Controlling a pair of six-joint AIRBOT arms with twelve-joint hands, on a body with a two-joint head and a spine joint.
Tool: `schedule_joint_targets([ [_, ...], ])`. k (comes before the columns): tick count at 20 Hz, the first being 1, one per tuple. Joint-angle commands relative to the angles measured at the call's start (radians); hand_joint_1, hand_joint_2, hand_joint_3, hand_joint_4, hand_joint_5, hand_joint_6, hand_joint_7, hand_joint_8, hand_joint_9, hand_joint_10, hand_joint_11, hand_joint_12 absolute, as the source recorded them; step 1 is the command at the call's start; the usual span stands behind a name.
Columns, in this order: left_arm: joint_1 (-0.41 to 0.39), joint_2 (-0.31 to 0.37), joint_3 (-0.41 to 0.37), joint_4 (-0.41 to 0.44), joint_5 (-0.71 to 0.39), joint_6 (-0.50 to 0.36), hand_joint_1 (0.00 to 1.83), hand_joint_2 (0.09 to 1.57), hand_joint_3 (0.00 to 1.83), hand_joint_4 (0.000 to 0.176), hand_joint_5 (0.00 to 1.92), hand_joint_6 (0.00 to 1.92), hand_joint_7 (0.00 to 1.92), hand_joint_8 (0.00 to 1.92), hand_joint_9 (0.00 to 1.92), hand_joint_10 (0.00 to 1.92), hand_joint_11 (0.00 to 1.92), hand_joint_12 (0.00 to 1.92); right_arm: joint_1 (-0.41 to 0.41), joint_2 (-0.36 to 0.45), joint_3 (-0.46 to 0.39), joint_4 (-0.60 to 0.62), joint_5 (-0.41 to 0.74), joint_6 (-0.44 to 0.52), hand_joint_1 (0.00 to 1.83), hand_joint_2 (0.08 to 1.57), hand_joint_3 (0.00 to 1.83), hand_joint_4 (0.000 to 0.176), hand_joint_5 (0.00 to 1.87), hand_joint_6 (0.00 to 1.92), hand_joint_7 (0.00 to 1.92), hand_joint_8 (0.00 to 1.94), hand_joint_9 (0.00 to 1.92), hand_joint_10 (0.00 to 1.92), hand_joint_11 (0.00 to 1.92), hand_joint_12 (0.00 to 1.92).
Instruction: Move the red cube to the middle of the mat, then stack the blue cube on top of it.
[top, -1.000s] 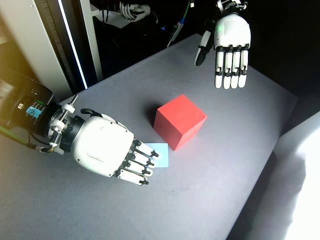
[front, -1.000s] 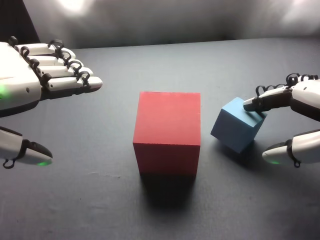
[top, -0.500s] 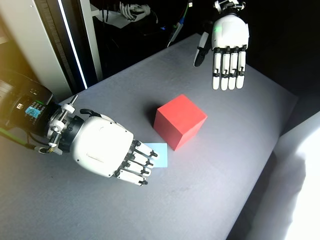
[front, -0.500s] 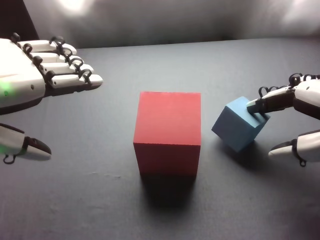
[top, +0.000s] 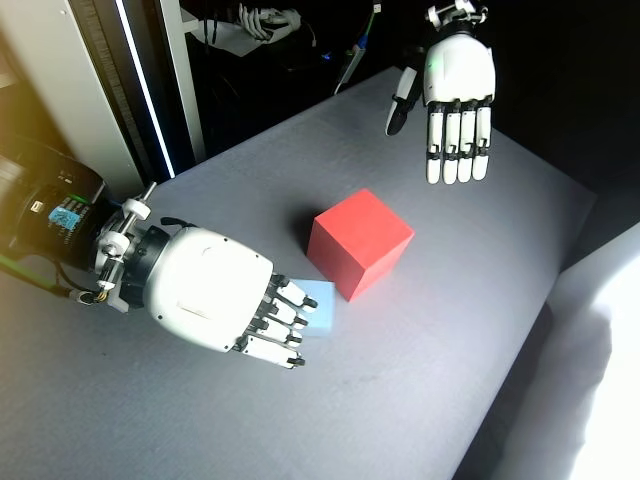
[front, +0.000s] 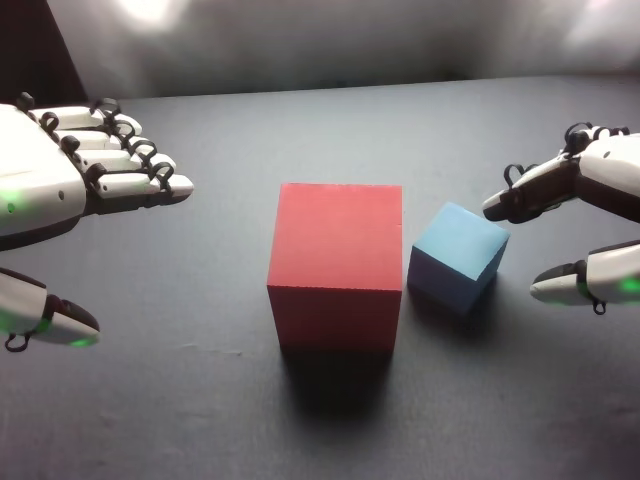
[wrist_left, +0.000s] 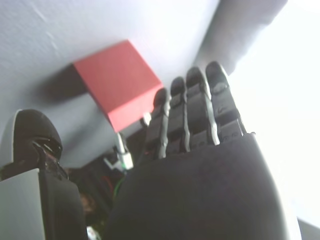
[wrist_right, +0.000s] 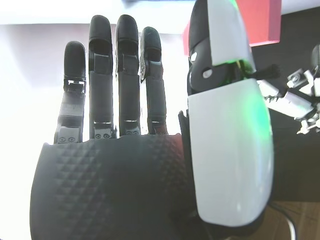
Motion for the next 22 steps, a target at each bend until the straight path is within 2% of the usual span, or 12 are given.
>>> schedule_joint_targets([
  [1, -0.01, 0.016, 0.002, -0.026, -0.066, 0.005, 0.51, 1.05, 0.0, 0.0, 0.02, 0.0, 0.06, 0.0, 0.06, 0.0, 0.0, 0.07, 0.012, 0.011, 0.002, -0.015, 0.107, 0.005, 1.15, 0.99, 0.0, 0.0, 0.78, 0.02, 0.86, 0.02, 0.8, 0.06, 0.16, 1.18],
  [5, -0.01, 0.015, 0.003, -0.044, -0.062, 0.015, 0.54, 1.05, 0.0, 0.0, 0.05, 0.01, 0.06, 0.0, 0.05, 0.0, 0.01, 0.07, 0.047, 0.002, 0.021, -0.019, 0.109, 0.006, 1.16, 0.98, 0.0, 0.0, 0.83, 0.01, 0.91, 0.01, 0.85, 0.04, 0.18, 1.21],
  [6, -0.01, 0.015, 0.004, -0.045, -0.062, 0.015, 0.51, 1.05, 0.0, 0.0, 0.07, 0.01, 0.09, 0.0, 0.08, 0.0, 0.0, 0.16, 0.062, -0.005, 0.031, -0.022, 0.105, 0.006, 1.15, 0.99, 0.0, 0.0, 0.82, 0.0, 0.9, 0.0, 0.84, 0.04, 0.17, 1.22],
  [9, -0.01, 0.015, 0.004, -0.047, -0.062, 0.015, 0.53, 1.04, 0.0, 0.0, 0.08, 0.0, 0.11, 0.0, 0.11, 0.01, 0.0, 0.2, 0.094, -0.038, 0.07, -0.073, 0.092, 0.009, 1.16, 0.96, 0.0, 0.0, 0.83, 0.0, 0.92, 0.01, 0.86, 0.04, 0.2, 1.19],
  [10, -0.01, 0.015, 0.004, -0.049, -0.062, 0.015, 0.53, 1.05, 0.0, 0.0, 0.08, 0.0, 0.09, 0.0, 0.08, 0.0, 0.0, 0.14, 0.097, -0.056, 0.09, -0.084, 0.068, 0.016, 1.16, 0.96, 0.0, 0.0, 0.83, 0.0, 0.92, 0.0, 0.87, 0.03, 0.2, 1.18],
  [14, -0.01, 0.015, 0.004, -0.051, -0.061, 0.015, 0.5, 1.05, 0.0, 0.0, 0.07, 0.0, 0.1, 0.0, 0.09, 0.0, 0.0, 0.18, 0.086, -0.108, 0.142, -0.164, 0.043, 0.034, 1.14, 0.98, 0.0, 0.0, 0.8, 0.0, 0.89, 0.0, 0.83, 0.01, 0.14, 1.24],
  [15, -0.01, 0.015, 0.005, -0.052, -0.061, 0.015, 0.5, 1.05, 0.0, 0.0, 0.04, 0.0, 0.06, 0.0, 0.05, 0.0, 0.0, 0.09, 0.086, -0.114, 0.147, -0.17, 0.044, 0.037, 1.14, 0.98, 0.0, 0.0, 0.79, 0.0, 0.88, 0.0, 0.83, 0.0, 0.14, 1.25],
  [16, -0.01, 0.015, 0.005, -0.053, -0.06, 0.015, 0.5, 1.05, 0.0, 0.0, 0.04, 0.0, 0.06, 0.0, 0.05, 0.0, 0.0, 0.09, 0.086, -0.12, 0.153, -0.172, 0.047, 0.039, 1.14, 0.98, 0.0, 0.0, 0.79, 0.0, 0.88, 0.0, 0.83, 0.0, 0.14, 1.25],
  [18, -0.01, 0.015, 0.005, -0.053, -0.058, 0.015, 0.52, 1.03, 0.0, 0.0, 0.07, 0.0, 0.11, 0.0, 0.12, 0.01, 0.0, 0.2, 0.088, -0.135, 0.169, -0.178, 0.055, 0.04, 1.13, 1.0, 0.0, 0.0, 0.76, 0.0, 0.86, 0.0, 0.82, 0.0, 0.14, 1.22],
  [22, -0.01, 0.015, 0.005, -0.053, -0.056, 0.015, 0.54, 1.02, 0.0, 0.0, 0.08, 0.0, 0.11, 0.0, 0.11, 0.0, 0.0, 0.23, 0.094, -0.171, 0.203, -0.245, 0.077, 0.053, 1.13, 0.99, 0.0, 0.0, 0.74, 0.0, 0.84, 0.0, 0.8, 0.0, 0.12, 1.26],
])
